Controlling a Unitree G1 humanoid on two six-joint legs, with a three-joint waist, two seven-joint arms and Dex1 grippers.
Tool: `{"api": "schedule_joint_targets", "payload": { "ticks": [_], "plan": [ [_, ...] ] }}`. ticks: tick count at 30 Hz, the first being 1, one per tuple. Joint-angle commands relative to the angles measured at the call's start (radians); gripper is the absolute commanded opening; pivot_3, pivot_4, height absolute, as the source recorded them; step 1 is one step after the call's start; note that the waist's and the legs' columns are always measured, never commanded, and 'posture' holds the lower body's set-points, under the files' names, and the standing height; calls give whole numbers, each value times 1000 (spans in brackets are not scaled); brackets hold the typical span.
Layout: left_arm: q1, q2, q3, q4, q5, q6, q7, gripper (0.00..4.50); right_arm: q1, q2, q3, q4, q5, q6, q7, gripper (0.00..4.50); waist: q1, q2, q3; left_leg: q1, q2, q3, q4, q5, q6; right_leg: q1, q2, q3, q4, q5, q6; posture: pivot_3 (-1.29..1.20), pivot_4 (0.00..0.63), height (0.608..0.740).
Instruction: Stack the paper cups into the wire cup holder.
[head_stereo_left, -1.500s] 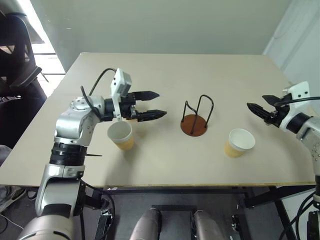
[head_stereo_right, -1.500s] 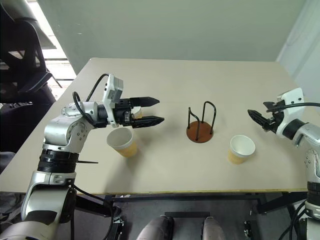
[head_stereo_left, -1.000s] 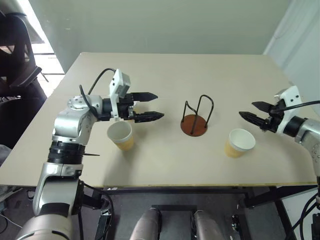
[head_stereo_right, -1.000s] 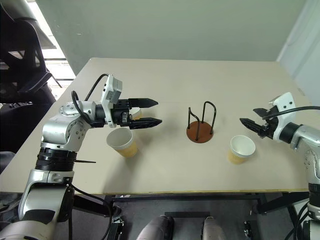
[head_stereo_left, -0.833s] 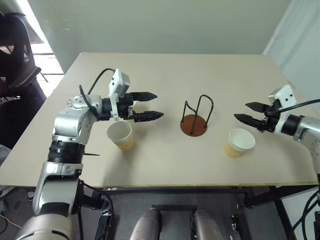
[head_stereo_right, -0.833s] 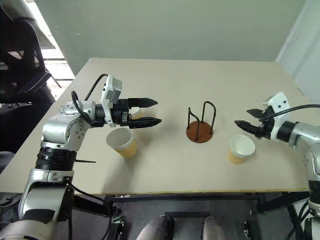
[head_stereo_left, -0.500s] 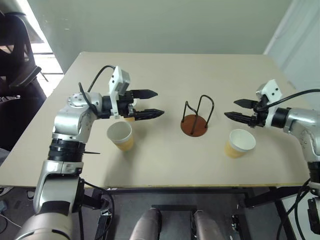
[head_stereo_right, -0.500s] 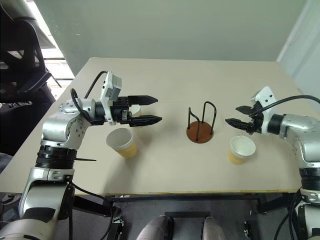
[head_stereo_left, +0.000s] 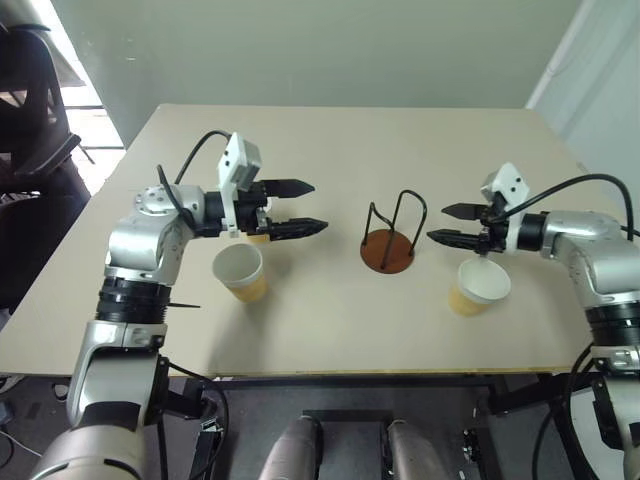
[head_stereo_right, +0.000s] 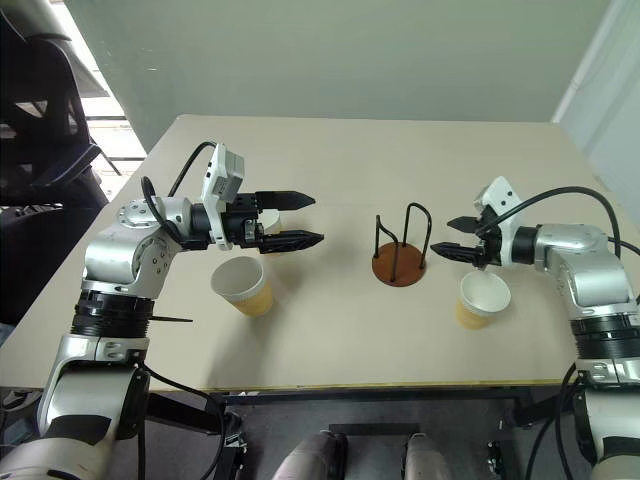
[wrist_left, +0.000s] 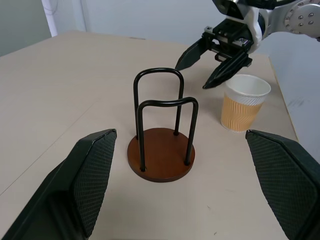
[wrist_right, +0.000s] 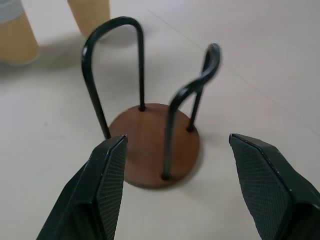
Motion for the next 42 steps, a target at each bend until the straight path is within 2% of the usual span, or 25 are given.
{"api": "schedule_joint_targets", "payload": {
  "ticks": [1, 11, 14, 22, 33, 42],
  "plan": [
    [-22, 3, 24, -25, -12, -4, 5, 4435, -34, 13, -3, -11, -3, -4, 8, 3292, 0, 0, 0, 0, 0, 0, 0, 0, 0, 0, 0, 0, 0, 0, 0, 0, 150, 740],
    [-18, 4, 27, -28, -13, -3, 9, 4435, -54, 58, 18, 13, -23, -5, 12, 3292, 0, 0, 0, 0, 0, 0, 0, 0, 0, 0, 0, 0, 0, 0, -1, 0, 150, 740],
    [-18, 5, 28, -26, -13, -3, 10, 4500, -53, 66, 20, 13, -26, -4, 10, 2682, 0, 0, 0, 0, 0, 0, 0, 0, 0, 0, 0, 0, 0, 0, -1, 0, 150, 740],
    [-22, 0, 24, -17, -10, -7, 12, 4500, -36, 82, 16, -15, -19, 20, -1, 43, 0, 0, 0, 0, 0, 0, 1, 0, -1, 0, 0, 0, 0, 0, -1, 0, 150, 740],
    [-32, -8, 19, -5, -6, -12, 10, 4500, 28, 58, -5, -166, 22, 114, 1, 43, 0, 0, 0, 0, 0, 0, 1, -1, -1, 0, 0, -1, 0, 0, -2, 0, 150, 740],
    [-36, -12, 16, 6, -5, -16, 2, 4500, 151, 11, -52, -363, 89, 215, -33, 43, 1, 0, 0, 0, 0, 0, 2, -1, -1, 1, 0, -1, 0, 0, -2, 0, 150, 740]
  ]
}}
